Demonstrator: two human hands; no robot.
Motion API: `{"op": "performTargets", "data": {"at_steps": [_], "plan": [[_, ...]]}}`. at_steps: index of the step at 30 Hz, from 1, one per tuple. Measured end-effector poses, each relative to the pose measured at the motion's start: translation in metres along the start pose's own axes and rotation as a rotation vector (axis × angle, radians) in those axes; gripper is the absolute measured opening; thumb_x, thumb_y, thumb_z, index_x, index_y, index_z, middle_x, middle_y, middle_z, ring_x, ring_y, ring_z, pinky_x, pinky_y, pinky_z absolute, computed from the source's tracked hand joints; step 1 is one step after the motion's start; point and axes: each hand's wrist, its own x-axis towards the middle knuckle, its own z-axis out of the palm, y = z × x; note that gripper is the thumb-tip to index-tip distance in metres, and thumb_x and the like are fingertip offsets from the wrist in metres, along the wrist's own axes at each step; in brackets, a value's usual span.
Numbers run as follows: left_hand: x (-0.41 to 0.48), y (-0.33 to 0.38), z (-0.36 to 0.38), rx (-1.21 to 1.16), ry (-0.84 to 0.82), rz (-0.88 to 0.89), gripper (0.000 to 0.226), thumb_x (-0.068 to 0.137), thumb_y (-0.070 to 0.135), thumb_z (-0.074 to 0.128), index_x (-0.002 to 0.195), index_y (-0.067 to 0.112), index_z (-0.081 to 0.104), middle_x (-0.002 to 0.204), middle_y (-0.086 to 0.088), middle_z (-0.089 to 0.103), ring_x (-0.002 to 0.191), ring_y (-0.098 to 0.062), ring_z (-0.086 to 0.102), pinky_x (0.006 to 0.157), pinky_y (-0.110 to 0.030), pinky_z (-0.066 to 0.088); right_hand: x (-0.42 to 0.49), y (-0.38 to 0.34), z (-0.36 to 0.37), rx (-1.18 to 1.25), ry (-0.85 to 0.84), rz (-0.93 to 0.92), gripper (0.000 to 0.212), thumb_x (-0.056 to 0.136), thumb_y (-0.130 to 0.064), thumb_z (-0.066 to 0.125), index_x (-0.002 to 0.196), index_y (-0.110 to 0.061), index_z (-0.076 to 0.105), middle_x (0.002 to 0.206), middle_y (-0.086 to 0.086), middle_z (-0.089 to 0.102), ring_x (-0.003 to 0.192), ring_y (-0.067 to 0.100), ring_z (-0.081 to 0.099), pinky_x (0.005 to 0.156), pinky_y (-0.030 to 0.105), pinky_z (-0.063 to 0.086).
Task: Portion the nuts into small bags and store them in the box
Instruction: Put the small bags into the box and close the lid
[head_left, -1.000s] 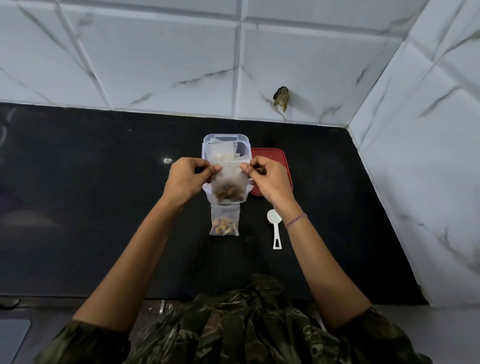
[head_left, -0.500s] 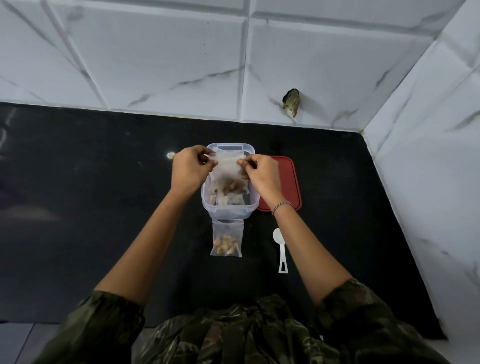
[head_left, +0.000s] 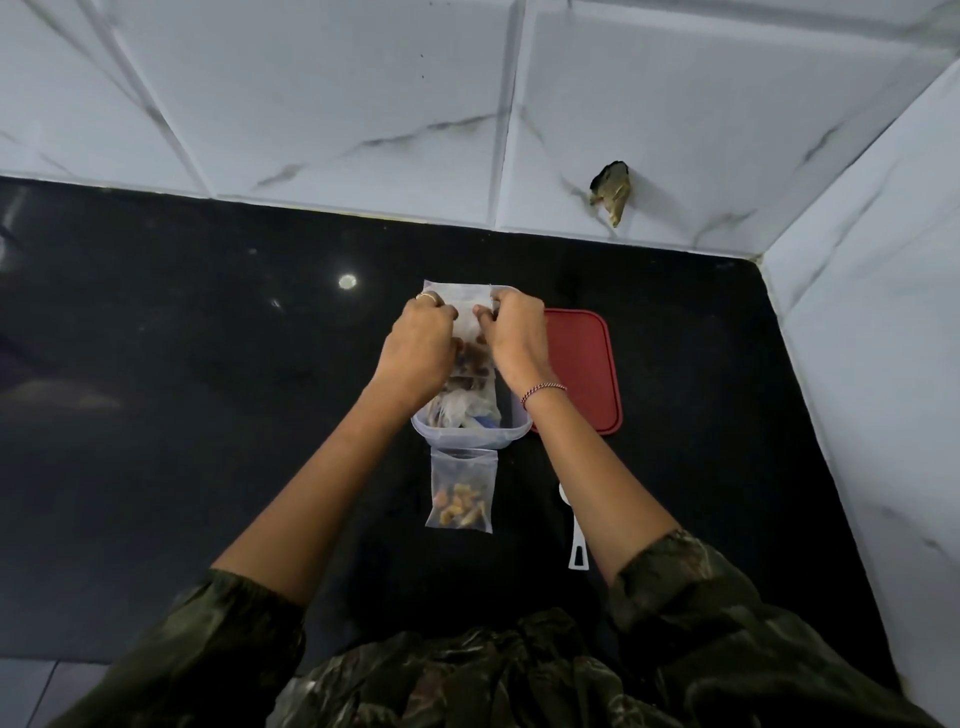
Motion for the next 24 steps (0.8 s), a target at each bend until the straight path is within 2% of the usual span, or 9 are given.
{"op": "performTargets", "data": {"at_steps": [3,5,6,8,10,11,17,21,24], "plan": [[0.0,0.006,-0.002,0.12,-0.051,0.015,0.024,0.093,0.006,0.054,0.116,0.0,0.059,0.13,-0.014,0.048,0.121,-0.028,0.044,0.086,-0.036,0.046,-0.011,0.002,0.001,-0.148,0.013,-0.161,0.037,0.093,-0.008,0.053,0.129,0.003,0.048,0.123,0.017,0.05,0.111,0.027,0.049,0.092,0.03,0.042],[-0.001,0.009,-0.002,0.169,-0.103,0.027,0.028,0.094,0.005,0.051,0.121,0.0,0.055,0.138,-0.015,0.044,0.126,-0.028,0.042,0.09,-0.036,0.046,-0.02,0.001,-0.001,-0.128,-0.014,-0.26,0.036,0.092,0.003,0.047,0.127,0.008,0.047,0.127,0.025,0.046,0.119,0.036,0.043,0.101,0.039,0.034],[-0.001,0.009,-0.001,0.182,-0.132,0.03,0.034,0.095,0.006,0.05,0.129,0.0,0.05,0.144,-0.016,0.039,0.131,-0.028,0.04,0.094,-0.036,0.045,-0.025,0.0,-0.001,-0.107,-0.084,-0.278,0.034,0.092,0.005,0.044,0.126,0.01,0.047,0.13,0.027,0.045,0.124,0.039,0.04,0.105,0.042,0.029],[-0.001,0.01,0.005,0.219,-0.194,0.036,0.052,0.097,0.01,0.05,0.144,0.001,0.032,0.155,-0.015,0.025,0.143,-0.025,0.025,0.103,-0.035,0.041,-0.029,0.001,-0.002,-0.107,-0.276,-0.276,0.041,0.095,0.002,0.042,0.134,0.01,0.039,0.142,0.025,0.038,0.135,0.035,0.032,0.111,0.036,0.021],[-0.001,0.011,0.011,0.289,-0.255,0.039,0.064,0.099,0.014,0.048,0.15,0.0,0.013,0.16,-0.015,0.01,0.148,-0.023,0.008,0.11,-0.035,0.035,-0.026,0.004,-0.002,-0.18,-0.419,-0.242,0.057,0.095,-0.005,0.048,0.145,0.005,0.023,0.153,0.019,0.022,0.143,0.027,0.02,0.114,0.028,0.014],[-0.001,0.012,0.012,0.317,-0.28,0.028,0.066,0.099,0.015,0.046,0.151,0.0,0.008,0.16,-0.015,0.005,0.149,-0.023,0.003,0.111,-0.036,0.034,-0.023,0.005,-0.001,-0.218,-0.465,-0.23,0.062,0.095,-0.008,0.05,0.146,0.003,0.017,0.155,0.018,0.016,0.144,0.026,0.015,0.115,0.028,0.012],[-0.004,0.02,0.007,0.439,-0.444,0.017,0.068,0.101,0.016,0.043,0.151,0.0,-0.001,0.16,-0.017,0.0,0.149,-0.027,-0.002,0.112,-0.039,0.031,-0.017,0.005,0.003,-0.36,-0.571,-0.195,0.065,0.094,-0.011,0.052,0.148,0.0,0.016,0.155,0.019,0.015,0.145,0.026,0.013,0.118,0.032,0.012],[-0.007,0.025,0.004,0.595,-0.544,0.047,0.066,0.101,0.014,0.038,0.15,-0.003,-0.004,0.16,-0.018,0.0,0.148,-0.028,-0.001,0.116,-0.037,0.019,-0.018,0.005,0.002,-0.462,-0.624,-0.233,0.069,0.093,-0.009,0.053,0.148,-0.001,0.012,0.156,0.019,0.014,0.145,0.024,0.013,0.117,0.031,0.012],[-0.006,0.029,0.003,0.689,-0.6,0.06,0.066,0.102,0.018,0.037,0.149,-0.003,-0.005,0.16,-0.018,0.0,0.148,-0.029,-0.001,0.118,-0.037,0.012,-0.017,0.005,0.006,-0.483,-0.648,-0.211,0.056,0.092,-0.006,0.053,0.144,0.001,0.03,0.152,0.02,0.025,0.141,0.026,0.026,0.115,0.033,0.024]]}}
